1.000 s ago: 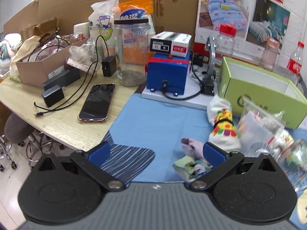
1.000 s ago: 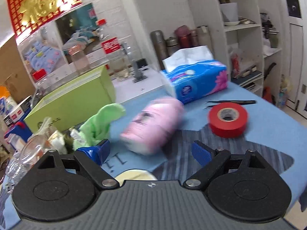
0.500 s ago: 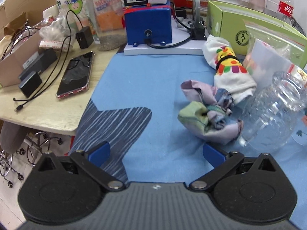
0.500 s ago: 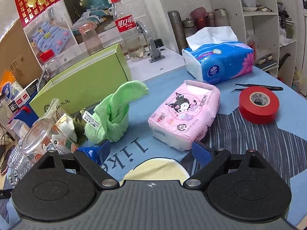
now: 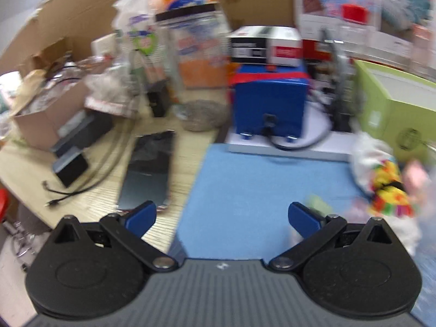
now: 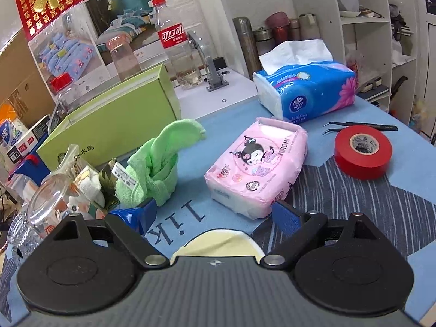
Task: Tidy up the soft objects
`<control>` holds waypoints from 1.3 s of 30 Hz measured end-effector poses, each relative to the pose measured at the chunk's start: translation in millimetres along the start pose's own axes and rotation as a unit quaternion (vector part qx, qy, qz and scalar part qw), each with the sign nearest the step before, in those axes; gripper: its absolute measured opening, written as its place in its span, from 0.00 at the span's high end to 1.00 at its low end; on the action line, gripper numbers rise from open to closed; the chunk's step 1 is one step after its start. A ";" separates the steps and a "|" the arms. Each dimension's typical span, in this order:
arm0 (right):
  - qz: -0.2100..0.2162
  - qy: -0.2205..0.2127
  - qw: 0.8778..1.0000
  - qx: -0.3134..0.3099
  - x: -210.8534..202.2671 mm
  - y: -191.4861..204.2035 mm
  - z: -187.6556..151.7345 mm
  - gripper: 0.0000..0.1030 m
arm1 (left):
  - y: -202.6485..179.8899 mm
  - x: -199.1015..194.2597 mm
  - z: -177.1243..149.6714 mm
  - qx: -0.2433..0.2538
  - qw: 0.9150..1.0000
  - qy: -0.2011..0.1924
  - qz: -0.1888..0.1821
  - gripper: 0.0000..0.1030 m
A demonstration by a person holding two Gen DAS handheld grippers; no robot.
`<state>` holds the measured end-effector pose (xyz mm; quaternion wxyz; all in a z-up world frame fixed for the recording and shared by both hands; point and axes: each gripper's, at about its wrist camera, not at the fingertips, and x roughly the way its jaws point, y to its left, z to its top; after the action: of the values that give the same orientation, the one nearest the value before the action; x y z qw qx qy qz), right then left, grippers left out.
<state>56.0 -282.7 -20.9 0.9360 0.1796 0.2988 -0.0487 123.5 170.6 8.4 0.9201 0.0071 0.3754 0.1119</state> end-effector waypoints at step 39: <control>0.015 0.005 1.000 0.010 -0.2 -7.5 1.1 0.23 | -23.6 -26.7 -50.5 0.139 0.990 0.018 -0.015 0.00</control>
<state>55.0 -290.0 -22.3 0.9331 0.1941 0.3006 -0.0363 74.8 138.4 -11.8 0.9047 0.1279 0.4039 0.0452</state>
